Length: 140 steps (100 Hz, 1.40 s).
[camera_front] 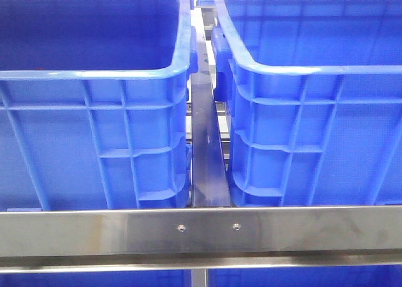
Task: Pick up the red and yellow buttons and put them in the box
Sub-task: 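Move the left gripper down over a red-capped push-button in the bin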
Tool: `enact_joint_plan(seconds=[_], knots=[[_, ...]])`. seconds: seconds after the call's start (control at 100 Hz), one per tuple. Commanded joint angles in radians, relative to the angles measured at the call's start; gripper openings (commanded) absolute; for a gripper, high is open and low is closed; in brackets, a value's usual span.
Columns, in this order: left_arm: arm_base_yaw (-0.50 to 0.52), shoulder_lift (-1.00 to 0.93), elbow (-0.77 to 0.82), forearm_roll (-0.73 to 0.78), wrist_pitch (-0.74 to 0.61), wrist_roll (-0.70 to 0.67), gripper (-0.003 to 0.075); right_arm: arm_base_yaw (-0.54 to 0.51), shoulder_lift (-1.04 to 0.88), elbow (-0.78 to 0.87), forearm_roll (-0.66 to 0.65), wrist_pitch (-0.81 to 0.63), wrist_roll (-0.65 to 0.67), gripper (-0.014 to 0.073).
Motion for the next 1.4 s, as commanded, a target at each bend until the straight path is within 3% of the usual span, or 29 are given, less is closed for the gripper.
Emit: enact_joint_plan(seconds=[0.0, 0.44, 0.74, 0.94, 1.14, 1.25, 1.39], knots=[[0.002, -0.029, 0.053, -0.007, -0.071, -0.009, -0.0020, -0.005, -0.022, -0.017, -0.010, -0.077, -0.003, -0.0069], [0.002, -0.029, -0.022, -0.006, -0.081, -0.009, -0.0020, -0.005, -0.022, -0.017, -0.010, -0.077, -0.003, -0.0069], [0.002, 0.054, -0.235, -0.006, 0.150, -0.009, -0.0020, -0.005, -0.022, -0.017, -0.010, -0.077, -0.003, -0.0069], [0.002, 0.209, -0.388, -0.003, 0.354, -0.001, -0.0020, -0.005, -0.022, -0.017, -0.010, -0.077, -0.003, -0.0069], [0.002, 0.391, -0.517, 0.005, 0.444, 0.050, -0.0017, -0.005, -0.022, -0.017, -0.010, -0.077, -0.003, -0.0069], [0.002, 0.497, -0.581, 0.005, 0.470, 0.052, 0.0076, -0.005, -0.022, -0.017, -0.010, -0.077, -0.003, -0.0069], [0.002, 0.621, -0.659, -0.004, 0.470, 0.052, 0.0358, -0.005, -0.022, -0.017, -0.010, -0.077, -0.003, -0.0069]])
